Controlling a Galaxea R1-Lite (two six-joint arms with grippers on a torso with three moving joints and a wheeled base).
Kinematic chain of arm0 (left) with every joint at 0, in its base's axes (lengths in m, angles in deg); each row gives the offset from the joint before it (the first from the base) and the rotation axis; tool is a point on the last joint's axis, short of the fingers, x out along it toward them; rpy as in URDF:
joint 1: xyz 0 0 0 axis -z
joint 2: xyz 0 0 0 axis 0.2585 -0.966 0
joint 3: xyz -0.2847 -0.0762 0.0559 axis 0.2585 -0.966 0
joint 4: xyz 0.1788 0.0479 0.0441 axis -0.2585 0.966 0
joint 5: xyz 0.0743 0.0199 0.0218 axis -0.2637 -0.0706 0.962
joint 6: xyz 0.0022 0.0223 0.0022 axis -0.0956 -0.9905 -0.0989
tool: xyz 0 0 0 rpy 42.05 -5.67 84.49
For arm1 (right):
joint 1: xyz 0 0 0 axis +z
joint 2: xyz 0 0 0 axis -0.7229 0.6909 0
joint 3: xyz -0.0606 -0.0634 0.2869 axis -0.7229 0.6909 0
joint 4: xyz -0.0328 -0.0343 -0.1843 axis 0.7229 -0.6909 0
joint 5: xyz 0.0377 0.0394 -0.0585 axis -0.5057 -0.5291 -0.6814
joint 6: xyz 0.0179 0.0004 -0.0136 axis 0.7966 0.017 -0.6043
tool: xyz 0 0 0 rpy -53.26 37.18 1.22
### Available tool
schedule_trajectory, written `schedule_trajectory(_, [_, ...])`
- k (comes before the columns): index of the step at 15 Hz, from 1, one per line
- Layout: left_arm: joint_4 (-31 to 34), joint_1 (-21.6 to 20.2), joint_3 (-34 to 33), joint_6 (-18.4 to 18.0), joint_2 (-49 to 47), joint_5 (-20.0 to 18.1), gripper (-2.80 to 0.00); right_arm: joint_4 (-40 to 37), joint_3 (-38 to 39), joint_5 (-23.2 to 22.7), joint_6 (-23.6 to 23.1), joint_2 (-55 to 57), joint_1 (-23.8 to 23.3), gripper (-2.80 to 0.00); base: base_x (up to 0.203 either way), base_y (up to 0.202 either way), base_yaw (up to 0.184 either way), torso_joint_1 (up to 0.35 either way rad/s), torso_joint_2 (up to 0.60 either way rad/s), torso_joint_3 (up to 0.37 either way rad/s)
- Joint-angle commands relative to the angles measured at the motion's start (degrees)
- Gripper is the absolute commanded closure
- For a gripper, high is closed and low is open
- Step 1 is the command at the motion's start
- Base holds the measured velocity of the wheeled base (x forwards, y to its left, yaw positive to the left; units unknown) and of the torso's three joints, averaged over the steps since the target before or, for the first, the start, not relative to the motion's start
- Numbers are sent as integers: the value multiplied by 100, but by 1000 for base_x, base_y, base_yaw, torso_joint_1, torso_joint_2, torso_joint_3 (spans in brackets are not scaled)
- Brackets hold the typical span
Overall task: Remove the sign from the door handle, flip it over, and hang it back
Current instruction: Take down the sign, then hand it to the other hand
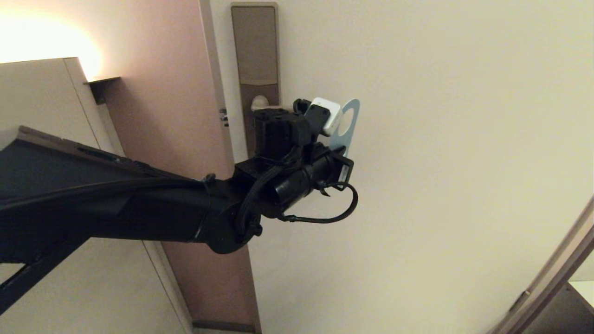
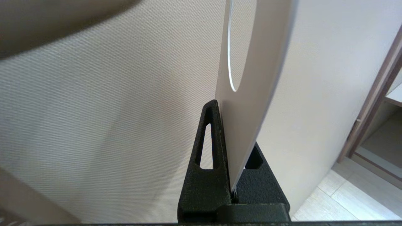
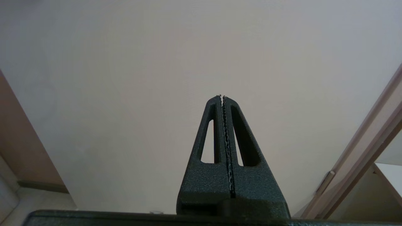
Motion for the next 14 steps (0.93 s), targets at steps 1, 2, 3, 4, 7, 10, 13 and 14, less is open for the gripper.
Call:
schedule_trajectory(1, [-26, 36, -26, -3, -10, 3, 0, 4, 0, -2, -10, 5, -2, 0, 0, 0, 0, 0, 0, 0])
schedule_trajectory(2, [-39, 63, -79, 17, 44, -7, 0, 4, 0, -2, -10, 5, -2, 0, 0, 0, 0, 0, 0, 0])
schedule_trajectory(3, [-47, 71, -194, 33, 124, -38, 0, 4, 0, -2, -4, 5, -2, 0, 0, 0, 0, 0, 0, 0])
schedule_trajectory(4, [-55, 112, -347, 53, 233, -90, 0, 4, 0, -2, -10, 5, -2, 0, 0, 0, 0, 0, 0, 0])
schedule_trajectory(7, [-337, 149, -1151, 73, 682, -826, 0, 4, 0, -2, -10, 5, -2, 0, 0, 0, 0, 0, 0, 0])
schedule_trajectory(10, [-566, 84, -1747, 96, 1288, -2207, 0, 4, 0, -2, -2, 5, -2, 0, 0, 0, 0, 0, 0, 0])
schedule_trajectory(13, [-481, -12, -2139, 322, 1737, -3832, 0, 4, 0, -2, -3, 5, -2, 0, 0, 0, 0, 0, 0, 0])
schedule_trajectory(14, [-474, -24, -2242, 458, 1798, -4254, 0, 4, 0, -2, -1, 5, 6, 0, 0, 0, 0, 0, 0, 0])
